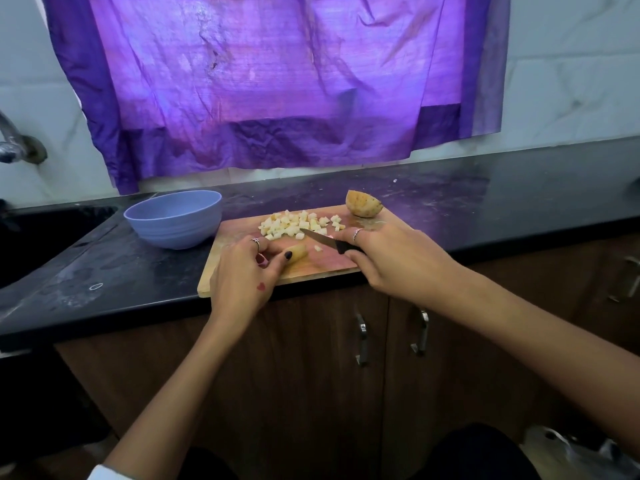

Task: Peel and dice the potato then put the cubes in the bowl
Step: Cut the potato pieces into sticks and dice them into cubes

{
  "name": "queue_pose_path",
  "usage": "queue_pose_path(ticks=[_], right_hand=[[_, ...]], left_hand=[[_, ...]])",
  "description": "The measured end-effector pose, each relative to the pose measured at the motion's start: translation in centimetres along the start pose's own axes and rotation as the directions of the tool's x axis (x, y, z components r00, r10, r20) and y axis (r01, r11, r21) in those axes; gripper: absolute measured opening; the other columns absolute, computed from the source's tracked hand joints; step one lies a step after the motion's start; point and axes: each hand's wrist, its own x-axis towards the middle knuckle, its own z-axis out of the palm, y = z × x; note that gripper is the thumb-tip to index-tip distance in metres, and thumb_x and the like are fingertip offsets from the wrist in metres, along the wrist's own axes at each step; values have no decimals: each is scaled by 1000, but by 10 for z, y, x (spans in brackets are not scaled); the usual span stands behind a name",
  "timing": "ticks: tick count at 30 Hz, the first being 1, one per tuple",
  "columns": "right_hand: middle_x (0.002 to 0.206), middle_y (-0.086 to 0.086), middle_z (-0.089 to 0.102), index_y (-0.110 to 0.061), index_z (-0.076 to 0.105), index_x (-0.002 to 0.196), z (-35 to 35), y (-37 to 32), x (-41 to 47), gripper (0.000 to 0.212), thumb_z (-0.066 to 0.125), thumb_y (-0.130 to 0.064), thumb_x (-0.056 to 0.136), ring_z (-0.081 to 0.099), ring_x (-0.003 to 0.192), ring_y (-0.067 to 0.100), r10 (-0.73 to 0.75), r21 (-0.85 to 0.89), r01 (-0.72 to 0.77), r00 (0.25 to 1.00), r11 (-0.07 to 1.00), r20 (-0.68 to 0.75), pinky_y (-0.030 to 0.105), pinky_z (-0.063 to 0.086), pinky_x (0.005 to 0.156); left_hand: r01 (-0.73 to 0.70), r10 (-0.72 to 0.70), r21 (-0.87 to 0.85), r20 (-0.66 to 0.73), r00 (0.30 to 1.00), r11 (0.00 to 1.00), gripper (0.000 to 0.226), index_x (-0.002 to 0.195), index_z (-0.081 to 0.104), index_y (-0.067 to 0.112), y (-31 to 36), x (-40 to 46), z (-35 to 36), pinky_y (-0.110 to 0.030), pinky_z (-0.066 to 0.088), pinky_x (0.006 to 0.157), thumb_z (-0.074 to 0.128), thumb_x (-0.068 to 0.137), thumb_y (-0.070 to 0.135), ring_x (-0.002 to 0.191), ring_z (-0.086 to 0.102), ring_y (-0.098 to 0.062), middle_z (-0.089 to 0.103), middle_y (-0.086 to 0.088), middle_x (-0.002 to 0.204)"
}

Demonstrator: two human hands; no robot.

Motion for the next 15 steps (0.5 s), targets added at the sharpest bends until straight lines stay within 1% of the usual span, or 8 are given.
queue_pose_path(ticks=[2,4,5,8,10,13,15], right_hand=[[117,7,62,-30,44,139,3,-3,3,40,39,-34,99,56,110,28,14,56,-12,1000,998,-24,39,50,83],[114,7,64,-29,44,139,5,-9,5,40,40,-33,100,58,104,25,0,93,4,999,996,-45,31,45,75],[113,6,64,-29,44,140,6,-11,6,39,40,-33,101,59,102,24,-12,107,18,998,994,-60,29,41,71],[114,6,64,-28,45,140,7,-13,9,39,40,-32,101,59,102,24,-17,114,23,998,993,-59,29,36,69],[114,7,63,-28,46,138,8,-13,12,38,41,-32,100,59,102,24,-12,127,19,998,992,-56,29,37,70],[117,7,61,-26,49,135,10,-13,19,37,43,-33,99,58,105,26,2,135,1,1000,991,-23,33,42,76],[120,7,59,-24,51,134,12,-15,27,37,44,-32,99,57,109,26,14,136,-16,1000,991,16,33,44,79]], left_hand=[[-5,5,-15,-1,1000,1000,23,89,72,23,-2,1,1,-37,51,70,67,83,44,80,56,-10,61,6,88],[-17,17,-32,-3,1000,999,21,87,71,25,-4,1,1,-41,53,72,66,83,45,81,57,-10,62,5,87],[-25,25,-36,-3,1000,999,20,87,70,26,-4,1,1,-42,54,72,66,83,45,81,57,-11,62,5,87],[-42,42,-25,-8,999,999,20,88,71,24,-6,2,2,-42,54,72,66,84,43,82,58,-12,63,4,88],[-42,42,-15,-8,999,999,23,90,72,24,-8,3,3,-41,53,71,65,84,45,82,58,-12,63,4,89],[-45,45,-18,-6,999,999,23,89,72,25,-10,4,5,-37,51,69,65,83,47,81,56,-11,62,5,89],[-51,50,-22,-12,999,998,22,89,72,26,-11,4,6,-36,49,67,66,83,46,80,56,-12,63,5,89]])
